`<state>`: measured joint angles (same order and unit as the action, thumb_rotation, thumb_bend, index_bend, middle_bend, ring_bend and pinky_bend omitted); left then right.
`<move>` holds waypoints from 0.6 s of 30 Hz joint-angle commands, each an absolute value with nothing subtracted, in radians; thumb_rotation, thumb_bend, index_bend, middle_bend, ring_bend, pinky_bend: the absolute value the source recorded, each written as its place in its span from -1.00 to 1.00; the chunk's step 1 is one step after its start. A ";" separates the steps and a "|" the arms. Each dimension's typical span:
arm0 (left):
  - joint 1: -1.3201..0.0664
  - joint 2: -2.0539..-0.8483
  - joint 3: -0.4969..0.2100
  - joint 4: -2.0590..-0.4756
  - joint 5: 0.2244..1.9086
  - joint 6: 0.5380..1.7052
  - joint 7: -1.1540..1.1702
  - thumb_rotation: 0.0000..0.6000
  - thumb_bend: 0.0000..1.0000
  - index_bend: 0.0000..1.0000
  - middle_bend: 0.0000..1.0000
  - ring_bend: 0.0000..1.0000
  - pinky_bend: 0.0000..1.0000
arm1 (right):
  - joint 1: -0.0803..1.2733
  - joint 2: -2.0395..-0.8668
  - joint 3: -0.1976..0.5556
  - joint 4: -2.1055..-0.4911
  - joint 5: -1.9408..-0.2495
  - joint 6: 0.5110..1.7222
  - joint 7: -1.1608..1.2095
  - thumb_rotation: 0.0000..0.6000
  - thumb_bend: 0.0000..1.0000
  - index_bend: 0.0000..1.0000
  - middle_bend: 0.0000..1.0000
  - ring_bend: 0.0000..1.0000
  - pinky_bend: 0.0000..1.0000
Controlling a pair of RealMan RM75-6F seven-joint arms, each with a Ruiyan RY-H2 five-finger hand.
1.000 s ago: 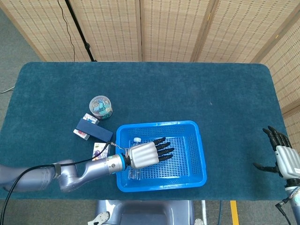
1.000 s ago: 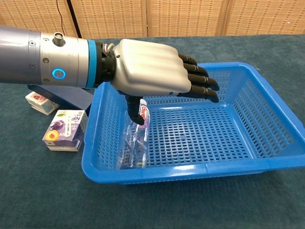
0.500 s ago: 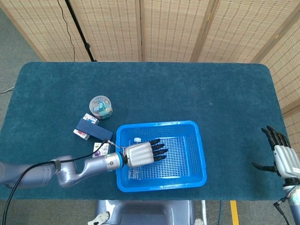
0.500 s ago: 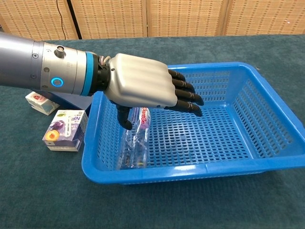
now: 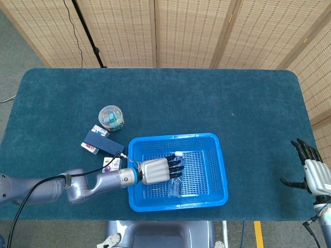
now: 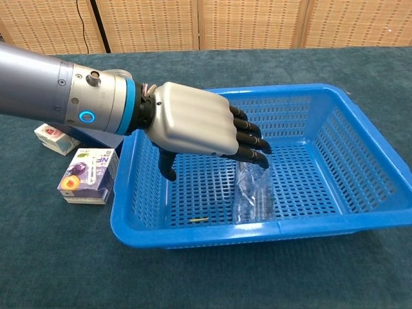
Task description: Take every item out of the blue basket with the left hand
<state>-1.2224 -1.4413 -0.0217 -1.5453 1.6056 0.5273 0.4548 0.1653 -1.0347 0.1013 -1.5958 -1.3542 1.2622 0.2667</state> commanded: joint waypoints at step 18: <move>-1.239 -1.616 -0.034 -1.383 1.596 0.554 0.508 1.00 -1.00 -1.00 -1.00 -1.00 -0.75 | 0.166 -1.036 0.103 -1.597 -1.347 1.255 0.261 1.00 -1.00 -1.00 -1.00 -1.00 -1.00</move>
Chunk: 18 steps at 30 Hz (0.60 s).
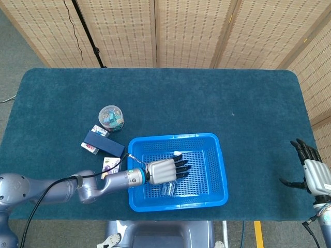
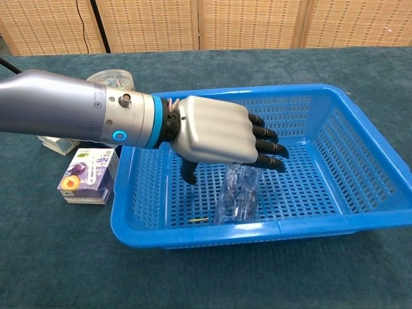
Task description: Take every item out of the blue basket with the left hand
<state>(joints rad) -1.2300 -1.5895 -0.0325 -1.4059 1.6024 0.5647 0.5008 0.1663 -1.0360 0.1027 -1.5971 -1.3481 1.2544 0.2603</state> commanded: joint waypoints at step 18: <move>-1.211 -1.591 -0.066 -1.402 1.660 0.746 0.479 1.00 0.29 0.32 0.01 0.12 0.23 | 0.166 -1.032 0.103 -1.596 -1.354 1.249 0.276 1.00 -1.00 -1.00 -1.00 -1.00 -1.00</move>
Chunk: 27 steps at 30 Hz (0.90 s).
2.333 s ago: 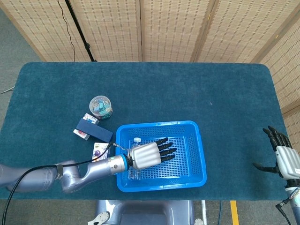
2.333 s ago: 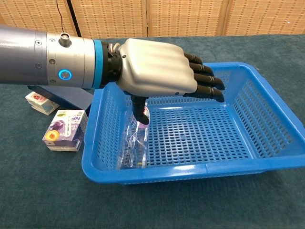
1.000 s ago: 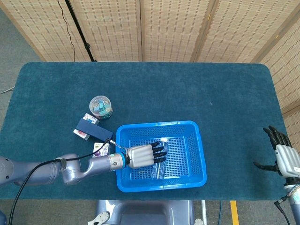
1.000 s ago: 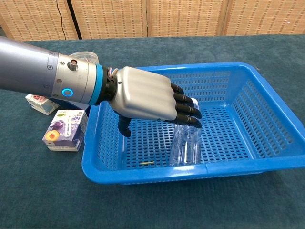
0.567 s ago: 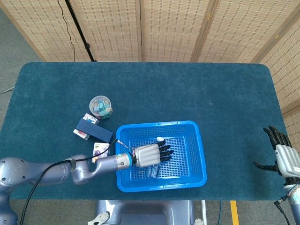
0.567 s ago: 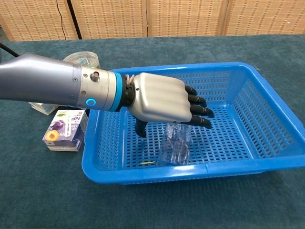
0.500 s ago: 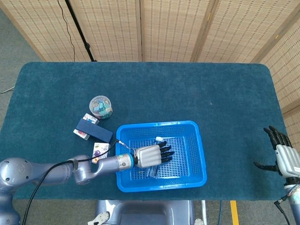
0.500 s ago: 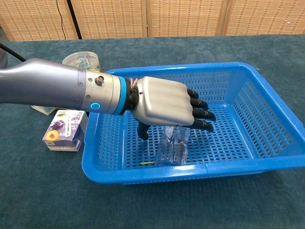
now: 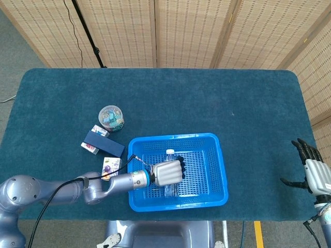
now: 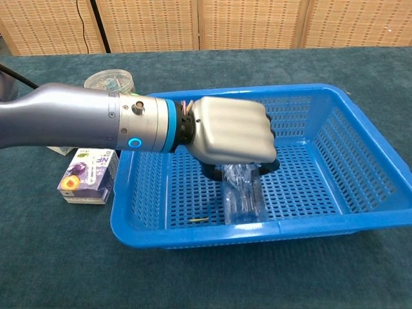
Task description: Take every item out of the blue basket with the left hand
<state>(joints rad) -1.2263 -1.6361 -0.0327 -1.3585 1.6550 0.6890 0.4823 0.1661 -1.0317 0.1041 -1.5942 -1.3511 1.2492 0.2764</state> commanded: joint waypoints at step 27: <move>-0.681 -1.230 -0.022 -1.239 1.422 1.140 -0.058 1.00 0.12 0.21 -0.07 -0.04 0.23 | 0.160 -1.031 0.071 -1.647 -1.432 1.285 0.237 1.00 -1.00 -1.00 -1.00 -1.00 -1.00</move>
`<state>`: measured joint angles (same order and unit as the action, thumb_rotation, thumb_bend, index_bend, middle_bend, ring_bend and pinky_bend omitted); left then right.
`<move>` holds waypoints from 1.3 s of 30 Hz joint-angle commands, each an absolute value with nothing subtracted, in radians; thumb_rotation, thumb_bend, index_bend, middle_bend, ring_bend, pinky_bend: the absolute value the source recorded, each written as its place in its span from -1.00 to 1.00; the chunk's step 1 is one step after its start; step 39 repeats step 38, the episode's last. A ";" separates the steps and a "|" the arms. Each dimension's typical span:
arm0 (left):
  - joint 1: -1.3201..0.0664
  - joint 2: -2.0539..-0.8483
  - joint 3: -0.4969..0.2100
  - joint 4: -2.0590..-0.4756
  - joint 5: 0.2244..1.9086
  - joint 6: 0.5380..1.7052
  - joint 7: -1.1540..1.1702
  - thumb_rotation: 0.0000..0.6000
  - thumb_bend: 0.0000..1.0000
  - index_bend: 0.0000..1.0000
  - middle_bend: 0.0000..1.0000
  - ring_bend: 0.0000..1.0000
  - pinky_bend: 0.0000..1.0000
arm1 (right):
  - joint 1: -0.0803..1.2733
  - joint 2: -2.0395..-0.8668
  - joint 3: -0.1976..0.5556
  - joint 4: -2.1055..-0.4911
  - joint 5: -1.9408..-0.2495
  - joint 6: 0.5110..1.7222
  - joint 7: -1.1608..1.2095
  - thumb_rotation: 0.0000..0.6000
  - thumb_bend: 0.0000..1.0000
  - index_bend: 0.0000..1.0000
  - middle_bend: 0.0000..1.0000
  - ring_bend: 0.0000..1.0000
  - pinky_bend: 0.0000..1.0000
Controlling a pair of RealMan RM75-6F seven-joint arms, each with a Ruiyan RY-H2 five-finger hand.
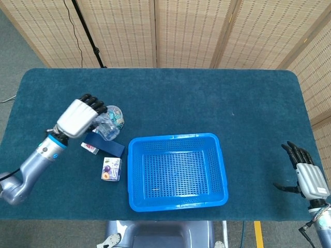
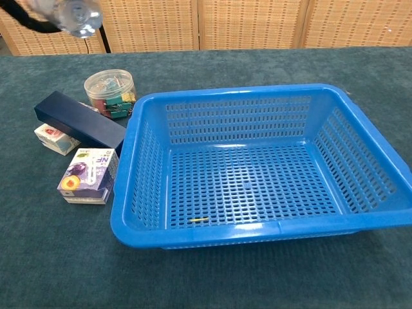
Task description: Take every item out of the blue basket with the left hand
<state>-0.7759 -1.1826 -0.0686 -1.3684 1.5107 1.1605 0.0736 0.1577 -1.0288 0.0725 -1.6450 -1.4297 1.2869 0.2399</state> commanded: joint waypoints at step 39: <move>-0.281 -1.122 0.002 -1.658 1.314 1.392 -0.048 1.00 -0.80 -1.00 -1.00 -1.00 -1.00 | 0.138 -1.052 0.056 -1.665 -1.500 1.387 0.141 1.00 -1.00 -1.00 -1.00 -1.00 -1.00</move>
